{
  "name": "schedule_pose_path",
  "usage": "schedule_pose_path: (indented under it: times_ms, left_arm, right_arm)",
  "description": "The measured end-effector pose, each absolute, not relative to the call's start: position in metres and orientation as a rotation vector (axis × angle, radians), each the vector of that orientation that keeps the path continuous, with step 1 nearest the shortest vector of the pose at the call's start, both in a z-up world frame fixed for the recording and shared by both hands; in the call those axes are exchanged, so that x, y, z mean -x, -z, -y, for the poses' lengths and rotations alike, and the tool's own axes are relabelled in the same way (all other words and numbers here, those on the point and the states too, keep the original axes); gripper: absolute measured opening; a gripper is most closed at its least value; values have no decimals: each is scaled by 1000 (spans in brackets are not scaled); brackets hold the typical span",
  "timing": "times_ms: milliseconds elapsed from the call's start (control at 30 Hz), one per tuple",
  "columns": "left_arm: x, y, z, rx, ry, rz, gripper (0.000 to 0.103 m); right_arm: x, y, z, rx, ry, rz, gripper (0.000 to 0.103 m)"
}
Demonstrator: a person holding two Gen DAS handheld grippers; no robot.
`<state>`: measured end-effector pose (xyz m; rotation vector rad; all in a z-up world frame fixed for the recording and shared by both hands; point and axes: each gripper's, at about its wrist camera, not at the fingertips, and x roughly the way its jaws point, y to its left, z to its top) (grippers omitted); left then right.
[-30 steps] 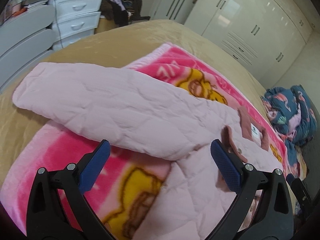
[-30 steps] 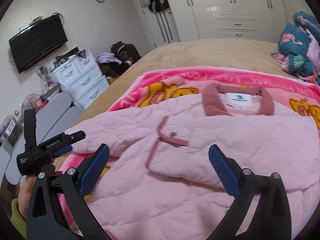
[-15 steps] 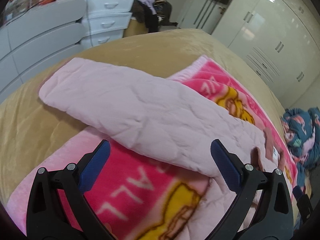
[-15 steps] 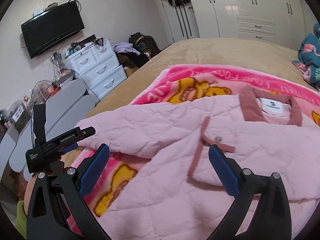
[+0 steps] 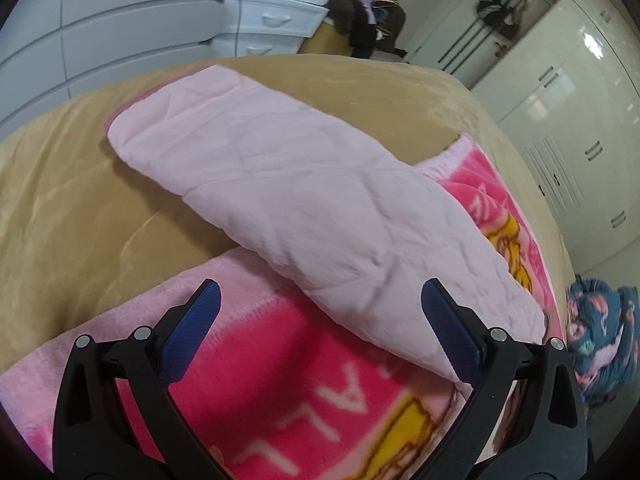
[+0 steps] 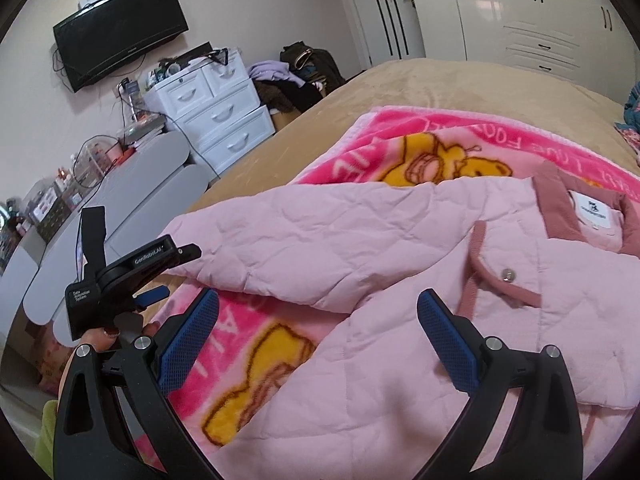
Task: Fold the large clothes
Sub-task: 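Move the left tool to the other sleeve's cuff, then close the left tool on the other sleeve cuff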
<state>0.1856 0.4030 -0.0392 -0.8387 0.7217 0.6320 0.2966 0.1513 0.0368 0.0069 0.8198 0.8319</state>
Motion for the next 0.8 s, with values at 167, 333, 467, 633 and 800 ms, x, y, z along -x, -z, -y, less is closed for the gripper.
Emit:
schedule_pose_path:
  times_ms: [167,333,467,633,800]
  left_arm:
    - [-187,54,-417,906,-651,-696,94]
    - [-189,60,-432,966,-654,-638,94]
    - [-185,72,-449,1062,-643,-582,94]
    - [-179,75,-469,1130,-634,-502,94]
    - [-167,71,-478,1165,-655,-429,35]
  right_arm:
    - [-299,-28,-152,-9,-843,-844,99]
    - [-300,-22,-139,-2,-833,-862,99]
    - [-300,-21,-115,0,-810,-867,99]
    - [-303,-20,-73,-17,-761,-874,99]
    - [-309,-15,-35,-65,-700,-882,99]
